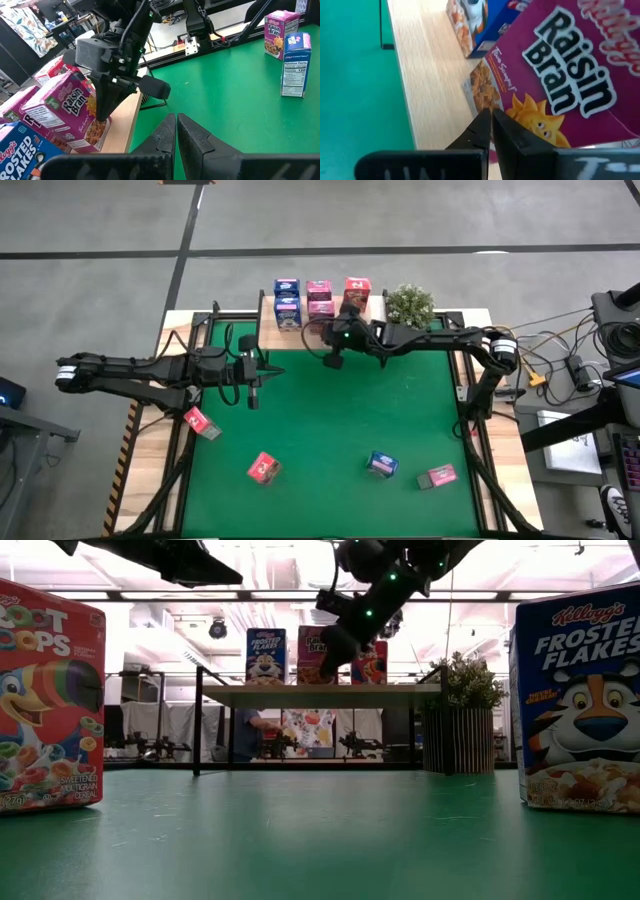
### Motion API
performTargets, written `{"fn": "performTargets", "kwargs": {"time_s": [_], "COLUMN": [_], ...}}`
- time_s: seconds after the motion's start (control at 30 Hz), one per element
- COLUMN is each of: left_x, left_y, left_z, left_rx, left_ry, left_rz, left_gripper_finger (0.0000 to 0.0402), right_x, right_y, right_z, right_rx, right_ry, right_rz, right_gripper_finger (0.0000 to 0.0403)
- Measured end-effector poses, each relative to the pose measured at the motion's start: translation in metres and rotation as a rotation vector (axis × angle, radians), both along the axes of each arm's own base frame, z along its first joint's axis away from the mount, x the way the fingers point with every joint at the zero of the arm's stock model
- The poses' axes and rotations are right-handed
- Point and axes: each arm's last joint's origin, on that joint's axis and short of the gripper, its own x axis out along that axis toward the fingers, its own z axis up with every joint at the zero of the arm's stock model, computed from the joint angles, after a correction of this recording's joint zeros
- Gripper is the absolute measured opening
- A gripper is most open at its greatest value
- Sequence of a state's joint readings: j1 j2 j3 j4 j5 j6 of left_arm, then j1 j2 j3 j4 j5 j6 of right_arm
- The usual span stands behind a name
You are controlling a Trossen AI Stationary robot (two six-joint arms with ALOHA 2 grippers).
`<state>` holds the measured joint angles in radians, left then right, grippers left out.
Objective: Stack cereal on shelf
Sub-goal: Put the top violet cereal box on the shelf aligned with the violet cereal box
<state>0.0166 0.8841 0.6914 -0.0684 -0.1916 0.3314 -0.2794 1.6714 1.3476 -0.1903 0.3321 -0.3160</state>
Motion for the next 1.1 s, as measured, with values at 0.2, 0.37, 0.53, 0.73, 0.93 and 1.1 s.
{"fn": "performTargets", "kwargs": {"time_s": [0.2,0.37,0.53,0.73,0.93,1.1], "left_x": [0.000,0.000,0.000,0.000,0.000,0.000], "left_y": [0.000,0.000,0.000,0.000,0.000,0.000], "left_z": [0.000,0.000,0.000,0.000,0.000,0.000], "left_rx": [0.000,0.000,0.000,0.000,-0.005,-0.007], "left_ry": [0.000,0.000,-0.001,-0.001,0.001,0.003], "left_rz": [0.000,0.000,0.000,0.000,0.001,0.002], "left_gripper_finger": [0.0000,0.0000,0.0000,0.0000,0.0000,0.0000], "right_x": [0.000,-0.001,-0.001,-0.001,-0.009,-0.026], "right_y": [-0.004,-0.007,-0.011,-0.010,0.007,0.003], "right_z": [0.001,0.002,0.004,0.003,0.015,0.035], "right_rx": [-0.023,-0.030,-0.043,-0.018,0.043,0.044], "right_ry": [-0.003,0.000,-0.025,-0.038,0.054,0.103], "right_rz": [0.004,-0.001,-0.004,-0.021,-0.008,-0.087], "right_gripper_finger": [0.0009,0.0009,0.0009,0.0009,0.0009,0.0009]}}
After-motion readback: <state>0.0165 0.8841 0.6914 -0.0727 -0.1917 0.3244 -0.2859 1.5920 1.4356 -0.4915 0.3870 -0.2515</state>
